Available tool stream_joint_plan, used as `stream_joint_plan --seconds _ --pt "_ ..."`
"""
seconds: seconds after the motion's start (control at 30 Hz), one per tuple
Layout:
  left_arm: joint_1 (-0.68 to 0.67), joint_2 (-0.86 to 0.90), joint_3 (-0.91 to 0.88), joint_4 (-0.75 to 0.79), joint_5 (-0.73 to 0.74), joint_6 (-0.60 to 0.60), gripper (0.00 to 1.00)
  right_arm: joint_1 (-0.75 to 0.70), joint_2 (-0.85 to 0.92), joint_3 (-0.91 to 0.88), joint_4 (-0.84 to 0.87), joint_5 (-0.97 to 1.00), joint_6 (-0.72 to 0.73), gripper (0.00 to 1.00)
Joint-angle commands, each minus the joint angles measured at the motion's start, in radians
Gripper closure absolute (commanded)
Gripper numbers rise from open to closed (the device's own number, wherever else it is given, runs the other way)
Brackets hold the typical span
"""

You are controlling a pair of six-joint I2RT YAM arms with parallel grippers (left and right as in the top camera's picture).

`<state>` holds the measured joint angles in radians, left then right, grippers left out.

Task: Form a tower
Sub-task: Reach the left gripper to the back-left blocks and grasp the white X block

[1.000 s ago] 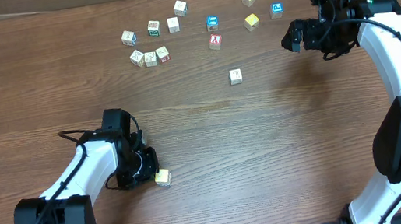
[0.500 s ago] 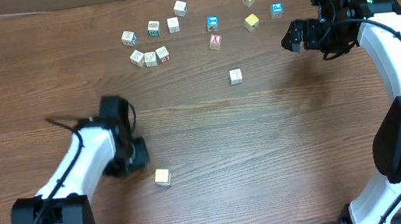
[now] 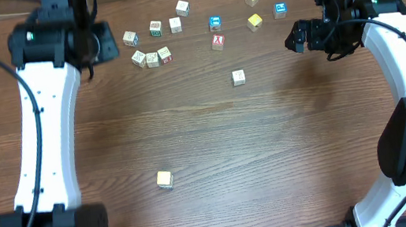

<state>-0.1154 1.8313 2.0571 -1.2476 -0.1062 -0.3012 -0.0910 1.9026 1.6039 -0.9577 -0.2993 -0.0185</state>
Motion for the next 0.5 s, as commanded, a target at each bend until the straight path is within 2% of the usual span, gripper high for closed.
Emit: stream_joint_plan --seconds 0.0,0.03,0.1,0.13,0.17,0.2,0.47 --pt "0.002 0.146 0.07 0.013 -0.008 0.043 0.63 0.0 -0.027 0.021 0.005 -0.001 0.004 0.0" --pt "0.0 0.17 0.07 0.034 0.01 0.043 0.58 0.0 -0.027 0.021 0.005 -0.001 0.004 0.0" --pt "-0.003 0.219 0.07 0.077 0.063 0.043 0.57 0.0 -0.027 0.021 0.005 -0.001 0.004 0.0" --pt "-0.005 0.235 0.07 0.094 0.082 0.043 0.62 0.0 -0.027 0.021 0.005 -0.001 0.004 0.0" --pt "-0.006 0.254 0.07 0.116 0.097 0.043 0.72 0.0 -0.027 0.021 0.005 -0.001 0.004 0.0" --pt "-0.008 0.272 0.07 0.14 0.1 0.043 0.76 0.0 -0.027 0.021 0.005 -0.001 0.004 0.0" --pt "-0.031 0.421 0.07 0.24 0.078 0.066 0.74 0.0 -0.027 0.021 0.005 -0.001 0.004 0.0"
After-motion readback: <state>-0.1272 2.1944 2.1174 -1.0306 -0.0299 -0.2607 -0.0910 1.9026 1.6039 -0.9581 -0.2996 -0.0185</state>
